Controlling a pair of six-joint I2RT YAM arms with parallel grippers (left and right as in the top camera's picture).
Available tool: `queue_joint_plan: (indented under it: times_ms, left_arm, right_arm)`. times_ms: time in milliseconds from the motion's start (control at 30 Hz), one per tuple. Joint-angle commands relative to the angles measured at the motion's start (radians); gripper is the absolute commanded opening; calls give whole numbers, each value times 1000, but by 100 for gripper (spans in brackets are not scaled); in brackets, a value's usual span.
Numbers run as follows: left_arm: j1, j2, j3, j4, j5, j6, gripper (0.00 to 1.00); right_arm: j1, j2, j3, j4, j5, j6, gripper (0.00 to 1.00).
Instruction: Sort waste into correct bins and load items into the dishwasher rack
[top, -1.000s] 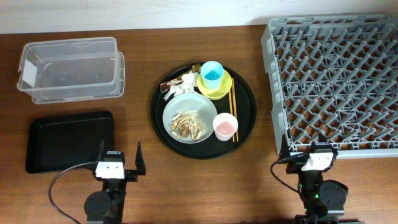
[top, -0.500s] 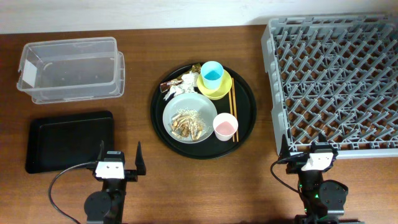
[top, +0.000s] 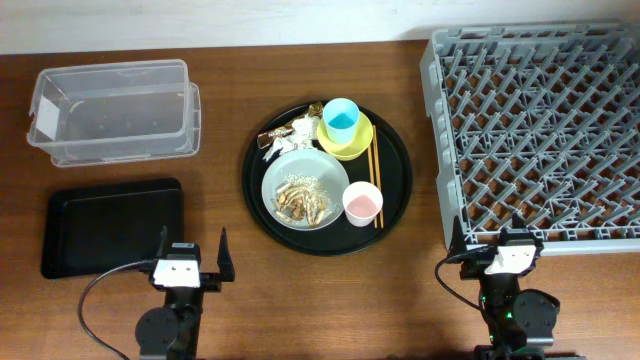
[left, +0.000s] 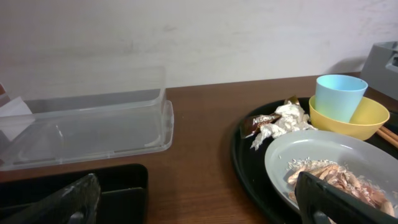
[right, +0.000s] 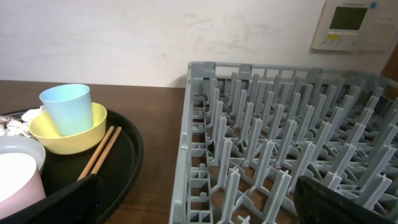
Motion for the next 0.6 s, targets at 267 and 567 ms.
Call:
queue_joint_plan:
  times_ms: [267,567]
  left_arm:
    - [2,-9,-9,123,720,-399,99]
    - [3,-9,-2,805,1033,-794,99]
  right_arm:
    - [-6,-3,-7,-1,-5,7,98]
    - [-6,-3,-7,-1,-5,7,98]
